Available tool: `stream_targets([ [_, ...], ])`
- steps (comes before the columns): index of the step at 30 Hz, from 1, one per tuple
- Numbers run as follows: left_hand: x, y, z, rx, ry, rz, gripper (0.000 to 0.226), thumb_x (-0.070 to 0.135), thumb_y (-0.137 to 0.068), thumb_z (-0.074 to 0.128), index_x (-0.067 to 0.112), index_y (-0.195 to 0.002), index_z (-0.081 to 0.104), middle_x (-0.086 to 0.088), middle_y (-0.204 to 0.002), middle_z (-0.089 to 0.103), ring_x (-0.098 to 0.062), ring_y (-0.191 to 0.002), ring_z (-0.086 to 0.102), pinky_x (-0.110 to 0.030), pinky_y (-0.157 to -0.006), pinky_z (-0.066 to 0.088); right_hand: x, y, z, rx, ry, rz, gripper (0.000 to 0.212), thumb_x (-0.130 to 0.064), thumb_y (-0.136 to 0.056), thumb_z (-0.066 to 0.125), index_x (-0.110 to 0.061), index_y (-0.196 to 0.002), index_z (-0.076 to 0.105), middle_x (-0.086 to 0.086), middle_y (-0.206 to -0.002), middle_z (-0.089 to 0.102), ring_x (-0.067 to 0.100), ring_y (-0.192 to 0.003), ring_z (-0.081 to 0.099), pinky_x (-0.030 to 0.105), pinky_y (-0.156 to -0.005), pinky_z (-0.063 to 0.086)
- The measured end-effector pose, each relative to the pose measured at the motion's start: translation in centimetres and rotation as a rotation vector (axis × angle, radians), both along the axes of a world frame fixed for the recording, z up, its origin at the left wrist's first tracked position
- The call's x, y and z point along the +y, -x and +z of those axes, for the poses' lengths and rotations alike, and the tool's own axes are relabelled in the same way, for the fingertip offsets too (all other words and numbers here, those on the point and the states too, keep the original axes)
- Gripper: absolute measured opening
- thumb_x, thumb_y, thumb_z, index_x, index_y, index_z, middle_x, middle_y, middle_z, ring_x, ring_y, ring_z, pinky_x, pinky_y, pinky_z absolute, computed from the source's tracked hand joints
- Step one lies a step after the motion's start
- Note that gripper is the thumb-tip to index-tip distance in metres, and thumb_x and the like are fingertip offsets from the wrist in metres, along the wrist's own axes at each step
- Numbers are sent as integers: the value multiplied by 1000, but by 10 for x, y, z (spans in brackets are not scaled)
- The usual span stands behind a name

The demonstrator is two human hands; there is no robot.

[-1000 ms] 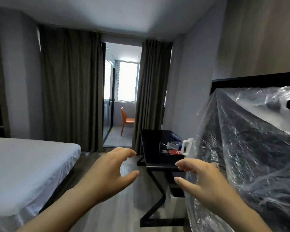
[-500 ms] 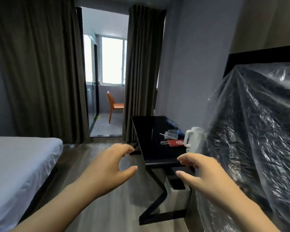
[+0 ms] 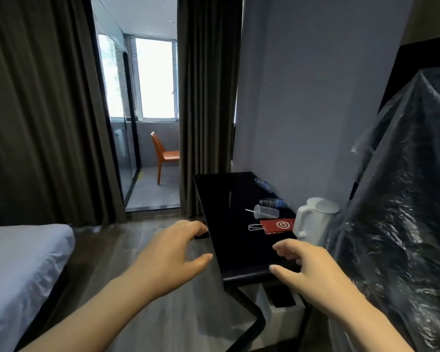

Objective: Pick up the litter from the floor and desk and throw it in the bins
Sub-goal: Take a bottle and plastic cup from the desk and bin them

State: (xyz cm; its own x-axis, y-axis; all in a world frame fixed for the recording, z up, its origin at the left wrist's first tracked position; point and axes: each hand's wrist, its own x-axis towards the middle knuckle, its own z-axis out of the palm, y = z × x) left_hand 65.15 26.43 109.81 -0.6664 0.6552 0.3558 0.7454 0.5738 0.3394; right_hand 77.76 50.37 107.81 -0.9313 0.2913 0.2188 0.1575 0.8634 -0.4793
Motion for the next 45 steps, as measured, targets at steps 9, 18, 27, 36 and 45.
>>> stream_targets([
  [9,65,163,-21,-16,33,-132,49,49,-85,60,34,-130,48,18,-125,52,3,-114,49,-9,-91,37,47,128,-23,-20,50,-169,41,-44,-83,66,-37,-122,56,-24,-112,57,-7,-105,51,10,-85,40],
  [18,114,333,-24,-32,44,-281,50,49,-85,61,34,-130,48,19,-125,52,2,-112,51,-7,-90,36,71,253,-36,-30,108,-386,41,-46,-80,69,-39,-119,58,-22,-108,59,-7,-101,53,11,-80,40],
  [27,197,451,-48,-98,83,-387,50,49,-83,62,33,-129,50,18,-121,53,2,-110,52,-13,-92,42,130,352,-64,-76,168,-522,44,-44,-82,68,-33,-123,57,-17,-116,59,-2,-105,52,16,-90,41],
  [36,310,560,-65,-116,209,-449,47,48,-84,62,32,-127,50,18,-120,53,3,-107,52,-11,-91,41,233,451,-99,-49,319,-620,33,-37,-79,73,-36,-109,59,-22,-99,59,-1,-101,57,15,-80,41],
  [45,414,632,-102,-246,335,-568,55,47,-84,62,32,-135,46,15,-129,50,0,-116,50,-20,-98,45,291,506,-130,-129,392,-809,42,-32,-80,74,-24,-119,62,-10,-116,63,7,-108,58,24,-93,45],
])
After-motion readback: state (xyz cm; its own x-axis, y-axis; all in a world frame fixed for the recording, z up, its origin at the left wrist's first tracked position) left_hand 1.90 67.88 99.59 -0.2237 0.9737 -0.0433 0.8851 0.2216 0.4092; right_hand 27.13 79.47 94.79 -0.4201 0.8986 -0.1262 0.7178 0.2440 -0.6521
